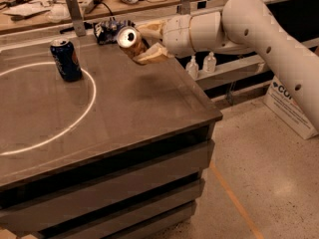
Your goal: Knock orange can over
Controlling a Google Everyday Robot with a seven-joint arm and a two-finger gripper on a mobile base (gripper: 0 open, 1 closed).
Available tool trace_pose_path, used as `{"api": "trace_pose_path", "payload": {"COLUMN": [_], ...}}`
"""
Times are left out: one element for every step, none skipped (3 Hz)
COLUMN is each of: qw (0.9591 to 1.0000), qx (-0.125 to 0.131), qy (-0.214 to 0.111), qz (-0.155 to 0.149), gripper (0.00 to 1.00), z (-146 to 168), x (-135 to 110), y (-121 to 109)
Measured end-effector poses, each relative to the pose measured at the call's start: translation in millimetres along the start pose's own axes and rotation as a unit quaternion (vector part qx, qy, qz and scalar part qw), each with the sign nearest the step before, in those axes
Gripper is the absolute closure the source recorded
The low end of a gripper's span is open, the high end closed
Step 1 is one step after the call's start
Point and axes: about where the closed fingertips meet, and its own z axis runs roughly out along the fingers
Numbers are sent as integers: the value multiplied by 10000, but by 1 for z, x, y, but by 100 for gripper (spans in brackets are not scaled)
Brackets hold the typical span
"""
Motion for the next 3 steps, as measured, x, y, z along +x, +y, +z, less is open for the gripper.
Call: {"api": "trace_pose_path", "payload": {"qw": [9963, 9961, 9866], "qx": [-216, -232, -1077], "qy": [211, 207, 225], "qz": [-808, -822, -1207], "gripper": [100, 100, 100], "z": [-12, -11, 9], "x": [-5, -6, -11], "y": [9, 10, 33]}}
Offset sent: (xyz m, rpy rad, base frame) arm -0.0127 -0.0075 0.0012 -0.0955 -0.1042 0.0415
